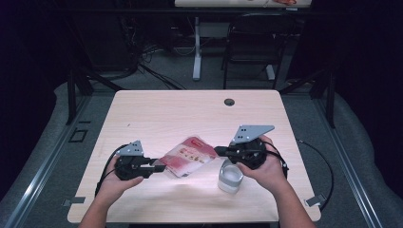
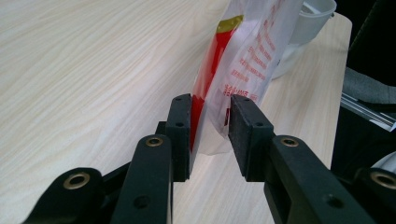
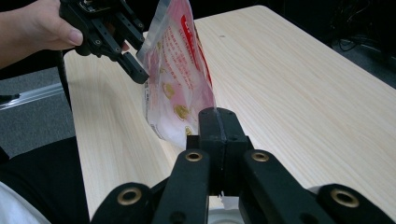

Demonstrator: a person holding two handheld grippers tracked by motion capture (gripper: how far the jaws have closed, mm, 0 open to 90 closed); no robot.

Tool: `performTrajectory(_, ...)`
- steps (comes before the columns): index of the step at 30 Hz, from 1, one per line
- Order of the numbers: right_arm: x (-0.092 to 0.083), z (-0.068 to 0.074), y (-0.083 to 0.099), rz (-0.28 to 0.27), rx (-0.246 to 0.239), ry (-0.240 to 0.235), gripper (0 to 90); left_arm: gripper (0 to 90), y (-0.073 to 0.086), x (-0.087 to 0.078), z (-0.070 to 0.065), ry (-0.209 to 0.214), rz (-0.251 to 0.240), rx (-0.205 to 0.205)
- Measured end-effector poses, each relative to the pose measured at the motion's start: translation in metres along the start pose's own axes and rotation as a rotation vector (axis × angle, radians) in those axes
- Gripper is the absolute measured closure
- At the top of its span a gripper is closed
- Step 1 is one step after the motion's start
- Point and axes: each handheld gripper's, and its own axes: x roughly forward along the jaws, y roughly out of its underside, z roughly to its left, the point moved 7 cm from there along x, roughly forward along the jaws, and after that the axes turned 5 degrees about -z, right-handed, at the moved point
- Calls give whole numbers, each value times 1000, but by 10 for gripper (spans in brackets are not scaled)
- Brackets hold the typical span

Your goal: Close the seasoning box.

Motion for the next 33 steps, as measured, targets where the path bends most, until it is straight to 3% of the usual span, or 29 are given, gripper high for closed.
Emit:
performTrajectory(12,13,3,2,26,-22,9,900,701,14,8,8,-15,5,-24)
performTrajectory(22,14,1,12,29,-17,18,900,698,18,18,8,-24,24,-4)
performTrajectory(33,21,3,17,52,-49,28,900,655,27,26,11,-52,46,12)
